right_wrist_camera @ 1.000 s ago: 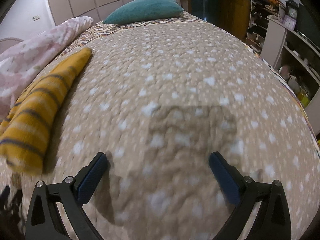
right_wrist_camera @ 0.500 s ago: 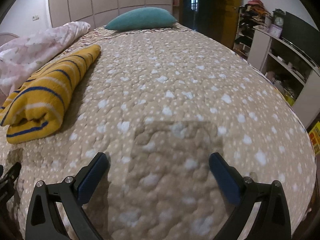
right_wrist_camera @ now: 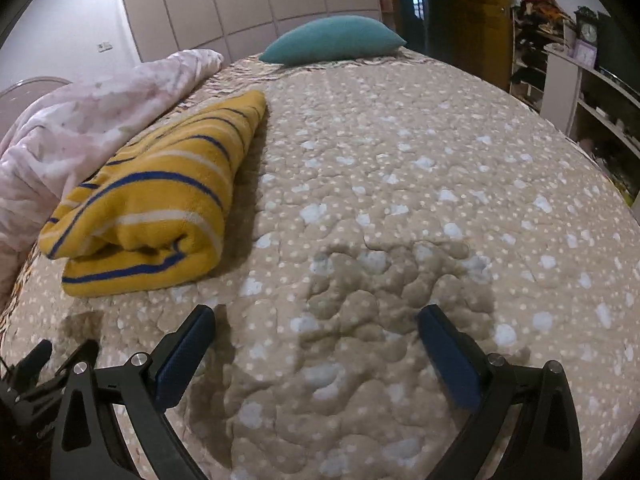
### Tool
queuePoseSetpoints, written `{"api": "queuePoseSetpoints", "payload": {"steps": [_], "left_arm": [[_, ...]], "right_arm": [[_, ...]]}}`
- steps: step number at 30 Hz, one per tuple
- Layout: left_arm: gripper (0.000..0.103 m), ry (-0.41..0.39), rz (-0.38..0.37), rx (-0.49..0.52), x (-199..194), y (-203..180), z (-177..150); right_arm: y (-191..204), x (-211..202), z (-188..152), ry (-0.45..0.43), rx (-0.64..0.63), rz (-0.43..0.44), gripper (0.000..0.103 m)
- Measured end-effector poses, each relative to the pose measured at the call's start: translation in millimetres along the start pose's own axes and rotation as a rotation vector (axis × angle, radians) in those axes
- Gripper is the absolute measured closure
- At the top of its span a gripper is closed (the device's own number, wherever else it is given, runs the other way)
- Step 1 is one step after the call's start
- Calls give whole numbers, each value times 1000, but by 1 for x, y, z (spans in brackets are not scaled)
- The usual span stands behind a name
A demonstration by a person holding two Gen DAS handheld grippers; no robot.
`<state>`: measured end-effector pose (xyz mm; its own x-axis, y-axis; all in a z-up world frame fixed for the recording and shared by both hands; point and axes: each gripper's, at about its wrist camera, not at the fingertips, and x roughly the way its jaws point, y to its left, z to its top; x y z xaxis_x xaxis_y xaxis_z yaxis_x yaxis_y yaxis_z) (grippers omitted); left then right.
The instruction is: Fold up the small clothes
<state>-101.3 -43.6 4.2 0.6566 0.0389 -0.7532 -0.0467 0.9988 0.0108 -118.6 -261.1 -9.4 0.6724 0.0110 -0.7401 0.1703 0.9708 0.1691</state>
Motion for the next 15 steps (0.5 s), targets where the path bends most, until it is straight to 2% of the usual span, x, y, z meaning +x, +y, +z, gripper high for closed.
{"api": "queuePoseSetpoints", "payload": {"steps": [7, 15], "left_arm": [[0, -26, 9, 0, -4, -1, -5], [0, -30, 9, 0, -5, -2, -6]], "right_arm": [[11, 2, -4, -15, -69, -53, 0], [10, 0, -7, -29, -72, -59, 0]]}}
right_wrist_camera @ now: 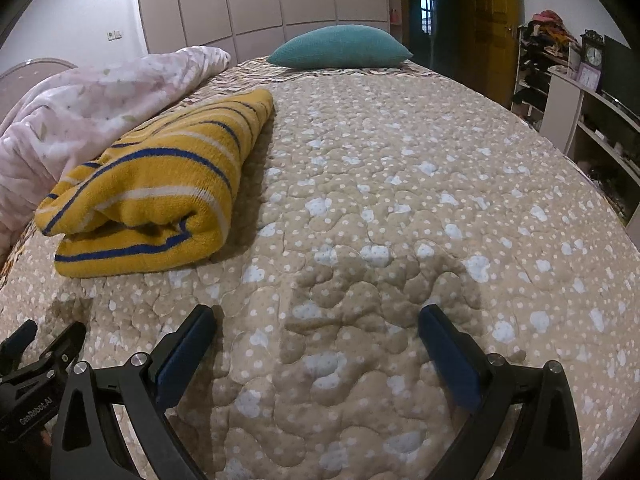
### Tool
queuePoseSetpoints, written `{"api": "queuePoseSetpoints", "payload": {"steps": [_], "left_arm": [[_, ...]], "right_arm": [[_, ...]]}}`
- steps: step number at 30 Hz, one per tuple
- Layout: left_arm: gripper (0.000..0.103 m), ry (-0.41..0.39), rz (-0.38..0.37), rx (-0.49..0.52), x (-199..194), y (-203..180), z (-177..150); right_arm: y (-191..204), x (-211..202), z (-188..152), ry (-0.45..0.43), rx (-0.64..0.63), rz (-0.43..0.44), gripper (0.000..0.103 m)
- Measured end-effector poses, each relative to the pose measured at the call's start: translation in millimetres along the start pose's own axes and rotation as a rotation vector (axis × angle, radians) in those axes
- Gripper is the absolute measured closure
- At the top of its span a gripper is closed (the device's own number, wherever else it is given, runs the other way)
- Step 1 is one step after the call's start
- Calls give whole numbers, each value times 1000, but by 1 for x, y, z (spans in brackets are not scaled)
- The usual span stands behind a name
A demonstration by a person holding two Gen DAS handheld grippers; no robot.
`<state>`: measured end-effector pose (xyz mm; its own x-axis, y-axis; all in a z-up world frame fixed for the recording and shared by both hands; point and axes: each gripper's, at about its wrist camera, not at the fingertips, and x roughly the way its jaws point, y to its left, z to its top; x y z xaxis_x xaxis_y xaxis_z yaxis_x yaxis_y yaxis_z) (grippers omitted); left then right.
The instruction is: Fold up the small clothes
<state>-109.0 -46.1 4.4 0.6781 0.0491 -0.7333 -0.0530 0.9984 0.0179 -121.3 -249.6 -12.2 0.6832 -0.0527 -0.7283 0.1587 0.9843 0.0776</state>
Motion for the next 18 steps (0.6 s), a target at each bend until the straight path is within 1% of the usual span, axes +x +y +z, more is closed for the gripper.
{"api": "queuePoseSetpoints", "payload": {"steps": [10, 18], "left_arm": [[0, 4, -1, -1, 0, 0, 1], [0, 25, 1, -1, 4, -1, 1]], "right_arm": [[2, -4, -3, -3, -2, -5, 0], [2, -4, -3, -4, -1, -7, 0]]}}
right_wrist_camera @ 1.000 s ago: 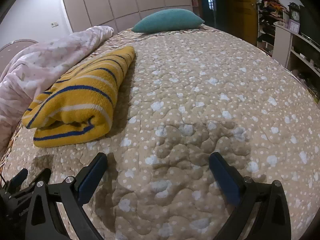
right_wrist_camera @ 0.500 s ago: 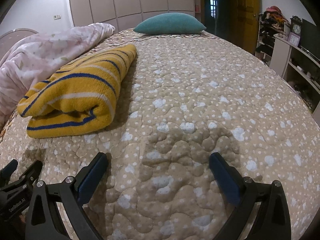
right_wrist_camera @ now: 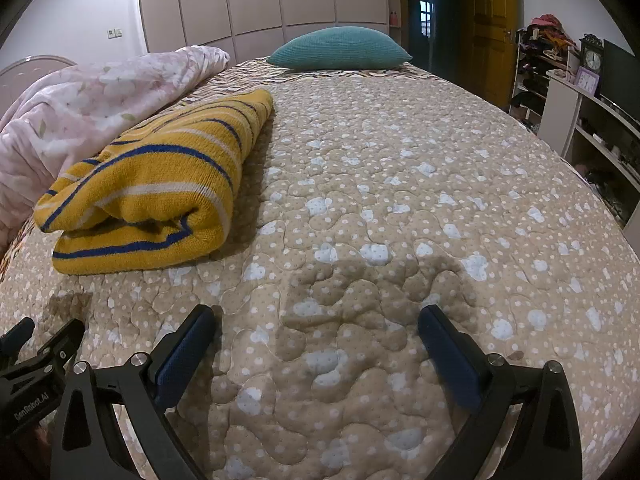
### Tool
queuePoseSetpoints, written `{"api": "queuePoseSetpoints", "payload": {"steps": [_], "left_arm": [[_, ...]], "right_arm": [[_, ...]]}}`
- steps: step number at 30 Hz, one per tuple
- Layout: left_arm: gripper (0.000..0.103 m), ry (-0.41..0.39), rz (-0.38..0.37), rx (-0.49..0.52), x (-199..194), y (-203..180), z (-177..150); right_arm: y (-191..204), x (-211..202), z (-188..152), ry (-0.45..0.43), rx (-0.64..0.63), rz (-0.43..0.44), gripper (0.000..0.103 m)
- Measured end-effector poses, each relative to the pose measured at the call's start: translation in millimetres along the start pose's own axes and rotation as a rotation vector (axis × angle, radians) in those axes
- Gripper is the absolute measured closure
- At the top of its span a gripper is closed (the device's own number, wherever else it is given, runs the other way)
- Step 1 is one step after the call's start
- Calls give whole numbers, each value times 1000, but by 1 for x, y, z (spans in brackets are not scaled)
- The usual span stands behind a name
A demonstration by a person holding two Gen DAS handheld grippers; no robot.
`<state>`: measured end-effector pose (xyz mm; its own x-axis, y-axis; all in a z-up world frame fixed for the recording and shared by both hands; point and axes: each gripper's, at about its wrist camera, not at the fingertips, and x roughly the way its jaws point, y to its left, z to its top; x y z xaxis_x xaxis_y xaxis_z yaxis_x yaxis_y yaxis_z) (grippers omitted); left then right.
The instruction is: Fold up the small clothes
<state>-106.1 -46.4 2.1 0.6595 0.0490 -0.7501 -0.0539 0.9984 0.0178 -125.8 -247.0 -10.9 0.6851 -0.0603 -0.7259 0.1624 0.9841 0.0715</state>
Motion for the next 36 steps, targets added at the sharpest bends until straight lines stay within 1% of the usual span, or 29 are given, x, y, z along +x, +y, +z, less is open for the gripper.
{"api": "queuePoseSetpoints", "payload": {"steps": [16, 21, 25, 31, 36], "left_arm": [[0, 0, -2, 0, 0, 1, 1], [0, 12, -5, -6, 1, 2, 2], [0, 41, 0, -13, 3, 4, 8], [0, 107, 12, -31, 6, 6, 14], [0, 125, 7, -30, 6, 8, 15]], "right_arm": [[0, 0, 0, 0, -2, -2, 0], [0, 0, -1, 0, -2, -2, 0], [0, 0, -1, 0, -2, -2, 0], [0, 0, -1, 0, -2, -2, 0], [0, -1, -1, -1, -2, -1, 0]]}}
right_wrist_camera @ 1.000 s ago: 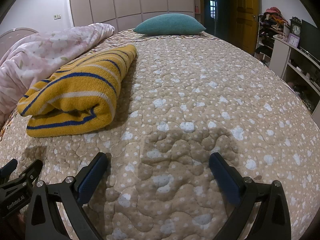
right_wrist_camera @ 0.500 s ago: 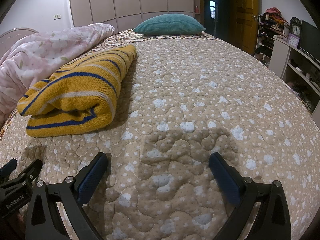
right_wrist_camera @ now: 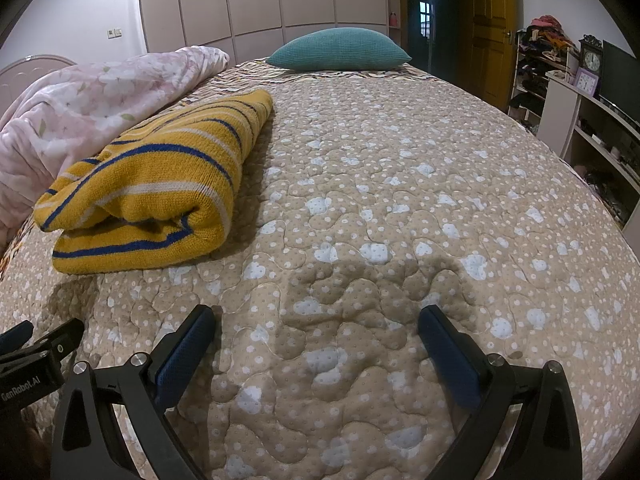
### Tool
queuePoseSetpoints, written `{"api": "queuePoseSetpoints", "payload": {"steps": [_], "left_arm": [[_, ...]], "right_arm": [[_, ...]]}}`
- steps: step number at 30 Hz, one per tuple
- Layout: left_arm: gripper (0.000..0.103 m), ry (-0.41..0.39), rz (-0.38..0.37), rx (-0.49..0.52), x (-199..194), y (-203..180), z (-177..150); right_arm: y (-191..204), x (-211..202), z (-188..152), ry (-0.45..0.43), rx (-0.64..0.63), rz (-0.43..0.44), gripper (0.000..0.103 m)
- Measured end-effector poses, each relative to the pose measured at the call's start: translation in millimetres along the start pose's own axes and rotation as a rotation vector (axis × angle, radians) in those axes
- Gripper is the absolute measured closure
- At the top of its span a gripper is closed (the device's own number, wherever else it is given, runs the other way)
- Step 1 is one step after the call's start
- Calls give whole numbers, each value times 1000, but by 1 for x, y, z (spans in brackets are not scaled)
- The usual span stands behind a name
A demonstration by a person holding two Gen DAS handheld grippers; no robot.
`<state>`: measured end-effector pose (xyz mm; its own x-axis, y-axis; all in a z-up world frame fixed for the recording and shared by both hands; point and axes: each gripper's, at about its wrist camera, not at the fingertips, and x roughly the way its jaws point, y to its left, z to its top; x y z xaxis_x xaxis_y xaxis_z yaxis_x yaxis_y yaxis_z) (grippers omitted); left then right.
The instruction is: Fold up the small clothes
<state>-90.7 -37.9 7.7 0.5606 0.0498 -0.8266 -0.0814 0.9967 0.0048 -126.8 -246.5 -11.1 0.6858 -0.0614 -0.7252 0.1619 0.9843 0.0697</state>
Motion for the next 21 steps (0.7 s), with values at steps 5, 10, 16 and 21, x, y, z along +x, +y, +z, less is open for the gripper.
{"api": "queuePoseSetpoints", "payload": {"steps": [5, 10, 16, 21], "left_arm": [[0, -14, 1, 6, 0, 1, 0], [0, -26, 1, 10, -1, 0, -3], [0, -38, -1, 9, -3, 0, -5], [0, -45, -2, 10, -4, 0, -7]], "right_arm": [[0, 0, 0, 0, 0, -1, 0], [0, 0, 0, 0, 0, -1, 0], [0, -1, 0, -1, 0, -1, 0], [0, -1, -1, -1, -1, -1, 0]]}}
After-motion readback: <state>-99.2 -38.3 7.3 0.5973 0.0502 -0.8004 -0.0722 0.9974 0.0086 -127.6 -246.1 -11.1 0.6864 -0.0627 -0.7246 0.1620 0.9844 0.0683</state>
